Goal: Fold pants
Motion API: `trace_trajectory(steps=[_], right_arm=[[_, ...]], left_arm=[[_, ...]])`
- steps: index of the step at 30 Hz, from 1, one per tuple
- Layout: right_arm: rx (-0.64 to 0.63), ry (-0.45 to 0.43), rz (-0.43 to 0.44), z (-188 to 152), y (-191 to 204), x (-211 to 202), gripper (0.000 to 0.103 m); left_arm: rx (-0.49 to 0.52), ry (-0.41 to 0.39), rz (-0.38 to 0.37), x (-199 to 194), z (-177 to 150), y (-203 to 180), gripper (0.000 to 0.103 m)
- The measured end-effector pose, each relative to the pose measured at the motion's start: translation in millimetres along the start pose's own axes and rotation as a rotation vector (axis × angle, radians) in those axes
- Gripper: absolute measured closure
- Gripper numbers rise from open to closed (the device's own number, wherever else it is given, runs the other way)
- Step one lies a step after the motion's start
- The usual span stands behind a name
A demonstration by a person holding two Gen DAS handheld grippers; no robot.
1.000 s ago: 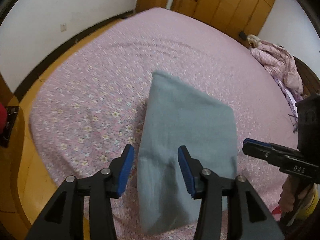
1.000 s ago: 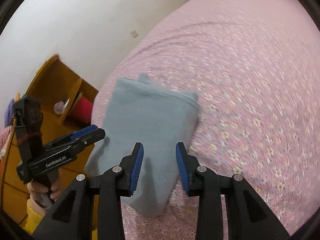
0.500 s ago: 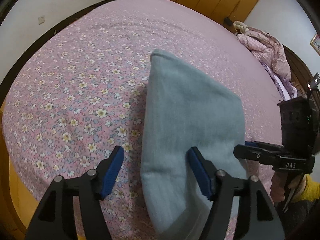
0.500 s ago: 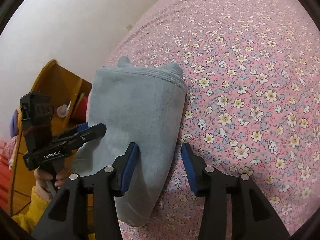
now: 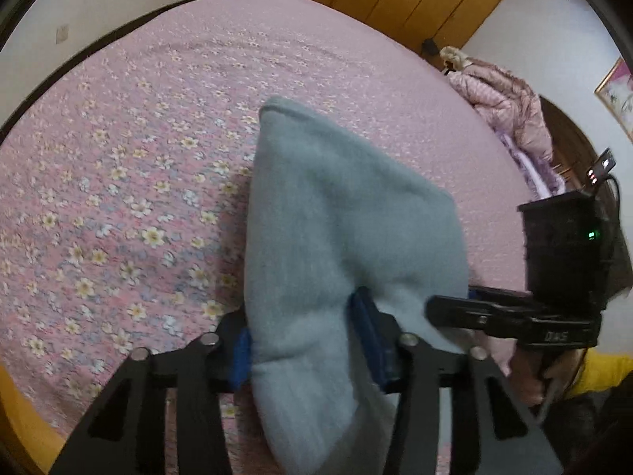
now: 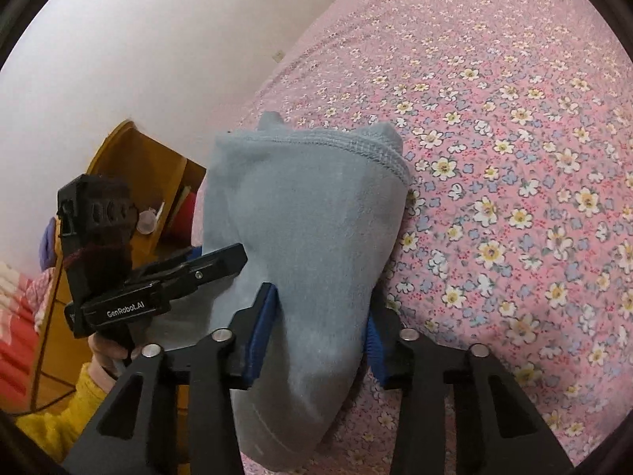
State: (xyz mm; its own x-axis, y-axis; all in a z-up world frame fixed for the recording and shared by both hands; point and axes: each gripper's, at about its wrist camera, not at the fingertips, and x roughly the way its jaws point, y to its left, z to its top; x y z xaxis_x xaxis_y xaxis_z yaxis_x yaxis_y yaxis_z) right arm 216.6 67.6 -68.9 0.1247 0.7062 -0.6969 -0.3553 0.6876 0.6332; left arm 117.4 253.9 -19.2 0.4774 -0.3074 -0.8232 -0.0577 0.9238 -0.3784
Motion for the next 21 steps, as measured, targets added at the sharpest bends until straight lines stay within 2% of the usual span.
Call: trace_trajectory(steps=[2, 4, 7, 9, 12, 16, 21], right_arm=[[0.019, 0.000, 0.027, 6, -1, 0, 0.073], [0.020, -0.006, 0.057, 9, -1, -6, 0.077], [-0.035, -0.015, 0.059, 10, 9, -22, 0.078], [-0.076, -0.011, 0.051, 11, 15, -36, 0.078], [-0.120, 0.025, 0.025, 15, 12, -58, 0.078], [-0.087, 0.016, -0.009, 10, -15, -108, 0.078], [-0.069, -0.032, -0.073, 12, -50, -172, 0.078]], left_arm=[[-0.009, -0.010, -0.009, -3, -1, -1, 0.062], [-0.038, -0.026, -0.017, -9, -4, 0, 0.067], [-0.066, -0.054, -0.038, -20, -4, -7, 0.076], [-0.058, -0.070, -0.053, -25, -5, -20, 0.077], [-0.006, -0.089, -0.059, -21, -8, -53, 0.078], [0.020, -0.097, -0.139, -2, -8, -100, 0.079], [0.061, -0.091, -0.232, 28, 12, -167, 0.079]])
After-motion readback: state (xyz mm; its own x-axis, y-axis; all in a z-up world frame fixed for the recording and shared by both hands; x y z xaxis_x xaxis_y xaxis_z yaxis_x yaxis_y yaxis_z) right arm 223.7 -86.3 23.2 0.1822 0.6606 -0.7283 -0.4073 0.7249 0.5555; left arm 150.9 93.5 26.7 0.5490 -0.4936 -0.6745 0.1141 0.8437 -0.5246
